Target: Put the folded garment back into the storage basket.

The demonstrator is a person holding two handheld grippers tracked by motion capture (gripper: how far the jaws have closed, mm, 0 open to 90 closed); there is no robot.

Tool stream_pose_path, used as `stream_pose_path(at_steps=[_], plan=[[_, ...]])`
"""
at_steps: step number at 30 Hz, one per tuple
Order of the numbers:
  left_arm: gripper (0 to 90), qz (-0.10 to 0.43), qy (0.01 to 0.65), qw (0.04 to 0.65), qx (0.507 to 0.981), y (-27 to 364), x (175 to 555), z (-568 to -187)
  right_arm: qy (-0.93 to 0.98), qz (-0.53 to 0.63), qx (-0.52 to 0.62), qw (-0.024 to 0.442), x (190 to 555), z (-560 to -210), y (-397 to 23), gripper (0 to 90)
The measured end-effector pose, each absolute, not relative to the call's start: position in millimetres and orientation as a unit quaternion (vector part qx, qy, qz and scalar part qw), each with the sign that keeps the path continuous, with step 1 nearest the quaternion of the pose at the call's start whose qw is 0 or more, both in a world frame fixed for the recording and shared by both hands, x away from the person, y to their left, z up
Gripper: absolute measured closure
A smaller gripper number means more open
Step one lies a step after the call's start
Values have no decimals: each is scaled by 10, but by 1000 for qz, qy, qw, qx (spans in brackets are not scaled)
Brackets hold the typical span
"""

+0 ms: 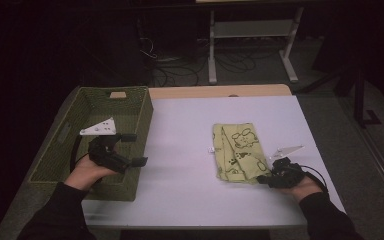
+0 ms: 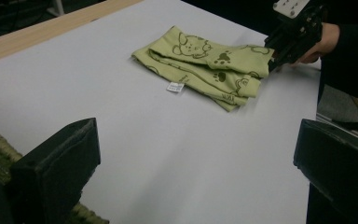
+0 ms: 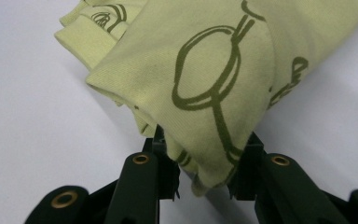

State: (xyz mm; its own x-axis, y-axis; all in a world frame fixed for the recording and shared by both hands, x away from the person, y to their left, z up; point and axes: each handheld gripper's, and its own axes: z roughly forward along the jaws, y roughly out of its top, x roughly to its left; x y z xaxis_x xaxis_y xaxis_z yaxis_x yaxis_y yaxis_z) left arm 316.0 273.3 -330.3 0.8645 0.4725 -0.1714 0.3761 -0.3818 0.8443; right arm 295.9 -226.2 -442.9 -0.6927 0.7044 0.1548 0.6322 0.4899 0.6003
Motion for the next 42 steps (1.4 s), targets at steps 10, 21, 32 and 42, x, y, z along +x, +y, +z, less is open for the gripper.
stream_pose_path(at_steps=[10, 21, 32, 42], plan=[[0, 44, 246, 503, 827, 2618, 3194, -3229, 861, 322, 390, 54, 2963, -4428, -2263, 680], [0, 36, 244, 510, 824, 2481, 3207, -3225, 861, 320, 392, 53, 2962, -4425, -2259, 680], [0, 26, 237, 514, 824, 2290, 3240, -3205, 864, 317, 388, 53, 2971, -4420, -2255, 681], [0, 21, 229, 514, 826, 2122, 3263, -3179, 865, 315, 387, 52, 2972, -4417, -2252, 681]])
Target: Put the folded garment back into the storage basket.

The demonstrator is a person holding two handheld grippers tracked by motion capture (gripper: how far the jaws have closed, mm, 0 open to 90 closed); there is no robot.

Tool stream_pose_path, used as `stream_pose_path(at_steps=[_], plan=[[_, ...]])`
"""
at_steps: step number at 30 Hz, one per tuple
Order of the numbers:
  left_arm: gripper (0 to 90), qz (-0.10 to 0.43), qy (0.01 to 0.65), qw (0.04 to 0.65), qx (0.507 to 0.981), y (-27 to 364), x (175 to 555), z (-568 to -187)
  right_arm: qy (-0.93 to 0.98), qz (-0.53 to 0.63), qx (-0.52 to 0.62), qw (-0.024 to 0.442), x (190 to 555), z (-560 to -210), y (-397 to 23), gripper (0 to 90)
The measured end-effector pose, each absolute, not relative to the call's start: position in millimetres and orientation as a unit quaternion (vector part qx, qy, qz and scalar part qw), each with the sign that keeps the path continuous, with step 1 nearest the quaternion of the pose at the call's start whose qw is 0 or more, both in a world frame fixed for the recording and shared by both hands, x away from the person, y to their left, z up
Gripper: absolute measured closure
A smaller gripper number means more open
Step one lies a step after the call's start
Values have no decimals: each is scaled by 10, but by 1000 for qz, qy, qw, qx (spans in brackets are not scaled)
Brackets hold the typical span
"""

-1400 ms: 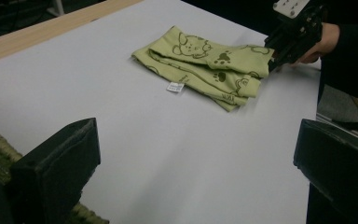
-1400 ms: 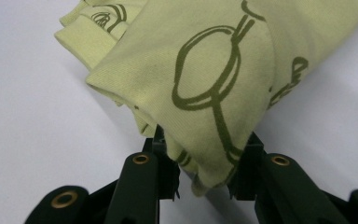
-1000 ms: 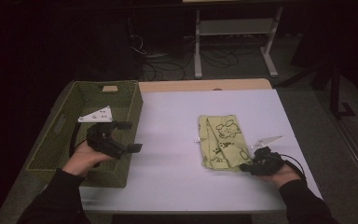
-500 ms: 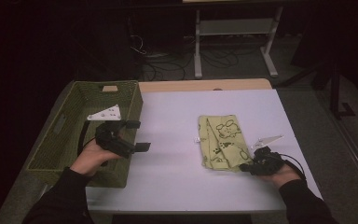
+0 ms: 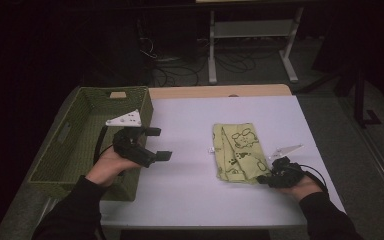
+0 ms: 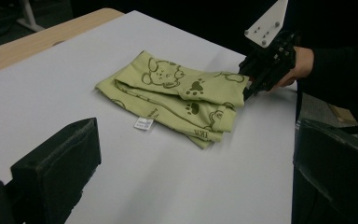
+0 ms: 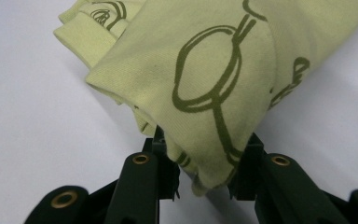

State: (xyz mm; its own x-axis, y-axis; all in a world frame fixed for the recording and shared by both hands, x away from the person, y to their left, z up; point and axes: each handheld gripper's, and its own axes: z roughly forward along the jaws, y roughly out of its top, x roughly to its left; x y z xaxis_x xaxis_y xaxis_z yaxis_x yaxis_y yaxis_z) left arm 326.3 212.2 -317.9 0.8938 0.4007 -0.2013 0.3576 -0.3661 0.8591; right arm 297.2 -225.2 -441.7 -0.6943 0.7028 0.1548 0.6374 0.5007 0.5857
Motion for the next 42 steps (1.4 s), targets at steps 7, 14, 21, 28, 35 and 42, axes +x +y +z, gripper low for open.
stream_pose_path(at_steps=[7, 14, 21, 28, 35, 42], plan=[[0, 18, 222, 513, 829, 1994, 3285, -3179, 866, 315, 385, 54, 2971, -4418, -2251, 681], [0, 13, 218, 513, 830, 1870, 3312, -3214, 866, 315, 383, 54, 2973, -4418, -2252, 681], [0, 9, 212, 517, 829, 1746, 3327, -3252, 868, 315, 381, 55, 2972, -4419, -2253, 680], [0, 9, 204, 522, 828, 1642, 3300, -3316, 868, 314, 380, 55, 2974, -4418, -2253, 681], [0, 14, 203, 529, 824, 1605, 3269, -3398, 869, 314, 379, 53, 2982, -4417, -2252, 680], [1, 20, 199, 530, 824, 1558, 3239, -3480, 870, 313, 378, 54, 2980, -4416, -2251, 681]])
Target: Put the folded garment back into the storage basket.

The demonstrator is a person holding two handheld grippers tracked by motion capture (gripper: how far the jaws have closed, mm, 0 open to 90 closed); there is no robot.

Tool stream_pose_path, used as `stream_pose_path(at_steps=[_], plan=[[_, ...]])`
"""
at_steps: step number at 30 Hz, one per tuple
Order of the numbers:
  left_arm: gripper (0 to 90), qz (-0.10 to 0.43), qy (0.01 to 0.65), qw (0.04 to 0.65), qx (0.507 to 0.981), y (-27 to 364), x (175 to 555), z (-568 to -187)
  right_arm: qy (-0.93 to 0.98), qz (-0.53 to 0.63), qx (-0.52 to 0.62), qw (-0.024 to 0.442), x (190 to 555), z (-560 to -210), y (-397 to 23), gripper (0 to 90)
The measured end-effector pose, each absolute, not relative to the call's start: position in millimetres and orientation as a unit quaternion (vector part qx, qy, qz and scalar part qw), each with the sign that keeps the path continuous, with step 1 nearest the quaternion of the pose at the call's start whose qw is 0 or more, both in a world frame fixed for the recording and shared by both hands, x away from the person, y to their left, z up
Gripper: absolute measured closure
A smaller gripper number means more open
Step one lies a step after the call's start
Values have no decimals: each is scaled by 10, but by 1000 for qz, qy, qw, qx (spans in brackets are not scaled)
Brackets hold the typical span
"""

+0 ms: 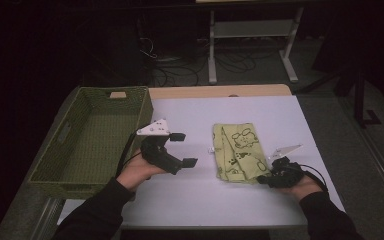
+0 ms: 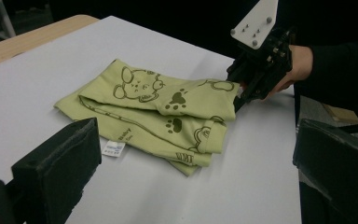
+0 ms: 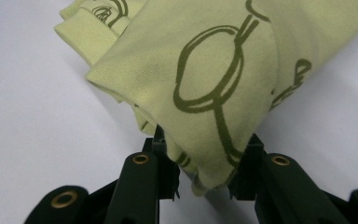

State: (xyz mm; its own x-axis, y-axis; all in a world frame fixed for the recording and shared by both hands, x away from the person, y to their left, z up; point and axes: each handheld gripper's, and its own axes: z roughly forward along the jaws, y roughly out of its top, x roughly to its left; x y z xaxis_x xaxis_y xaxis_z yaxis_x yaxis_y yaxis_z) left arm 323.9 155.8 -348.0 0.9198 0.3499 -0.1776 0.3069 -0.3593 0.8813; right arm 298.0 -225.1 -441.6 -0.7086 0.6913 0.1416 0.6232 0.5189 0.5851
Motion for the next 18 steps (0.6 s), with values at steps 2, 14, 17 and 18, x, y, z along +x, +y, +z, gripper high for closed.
stream_pose_path(at_steps=[2, 14, 17, 18], plan=[[1, 20, 198, 528, 826, 1539, 3228, -3512, 870, 313, 378, 54, 2981, -4417, -2251, 680], [1, 13, 193, 510, 838, 1435, 3181, -3689, 871, 312, 376, 53, 2985, -4415, -2252, 680], [1, 9, 192, 505, 841, 1411, 3176, -3737, 871, 312, 375, 53, 2986, -4416, -2253, 680], [1, 8, 192, 503, 843, 1404, 3175, -3755, 871, 312, 376, 52, 2985, -4416, -2252, 680]])
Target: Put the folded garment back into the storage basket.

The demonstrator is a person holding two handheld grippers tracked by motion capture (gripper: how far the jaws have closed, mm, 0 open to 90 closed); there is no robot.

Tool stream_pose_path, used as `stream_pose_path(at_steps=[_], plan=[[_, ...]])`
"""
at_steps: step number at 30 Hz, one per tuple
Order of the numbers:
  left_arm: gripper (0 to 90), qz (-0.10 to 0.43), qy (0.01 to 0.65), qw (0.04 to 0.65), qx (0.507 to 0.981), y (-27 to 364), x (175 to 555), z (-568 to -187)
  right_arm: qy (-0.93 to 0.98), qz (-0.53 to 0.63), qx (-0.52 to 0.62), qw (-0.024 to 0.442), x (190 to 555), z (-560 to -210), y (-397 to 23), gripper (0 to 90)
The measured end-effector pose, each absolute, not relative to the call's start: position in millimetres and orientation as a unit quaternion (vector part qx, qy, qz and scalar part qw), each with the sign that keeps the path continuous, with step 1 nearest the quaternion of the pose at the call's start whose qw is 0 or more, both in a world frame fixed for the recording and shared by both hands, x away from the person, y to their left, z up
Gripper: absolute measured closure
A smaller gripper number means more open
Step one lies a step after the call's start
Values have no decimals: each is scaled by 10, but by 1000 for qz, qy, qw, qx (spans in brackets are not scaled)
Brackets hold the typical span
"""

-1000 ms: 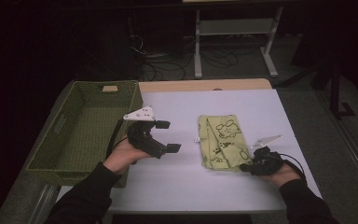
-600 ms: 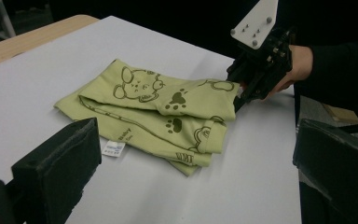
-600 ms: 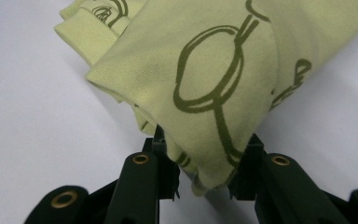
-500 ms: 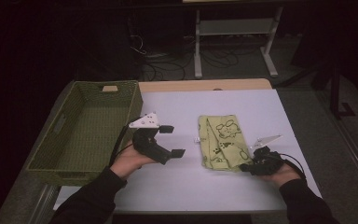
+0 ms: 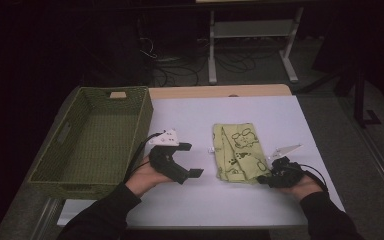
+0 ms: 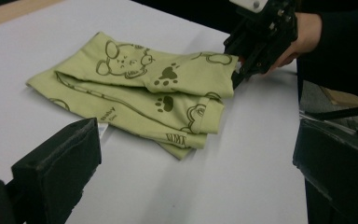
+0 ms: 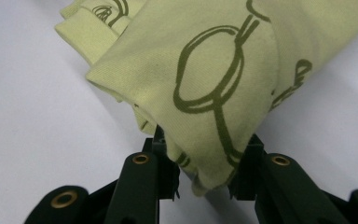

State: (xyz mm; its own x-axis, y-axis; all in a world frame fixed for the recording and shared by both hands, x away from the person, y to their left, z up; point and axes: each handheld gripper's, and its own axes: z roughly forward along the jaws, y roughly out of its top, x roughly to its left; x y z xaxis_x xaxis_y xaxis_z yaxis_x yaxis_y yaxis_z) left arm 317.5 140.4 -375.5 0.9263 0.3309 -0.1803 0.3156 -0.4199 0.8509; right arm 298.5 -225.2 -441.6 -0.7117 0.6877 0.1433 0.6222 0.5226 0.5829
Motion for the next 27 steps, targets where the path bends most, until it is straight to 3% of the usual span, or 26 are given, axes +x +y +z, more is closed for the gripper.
stream_pose_path(at_steps=[27], plan=[[1, 8, 213, 473, 855, 1265, 3262, -4173, 873, 311, 372, 53, 2989, -4416, -2253, 680]])
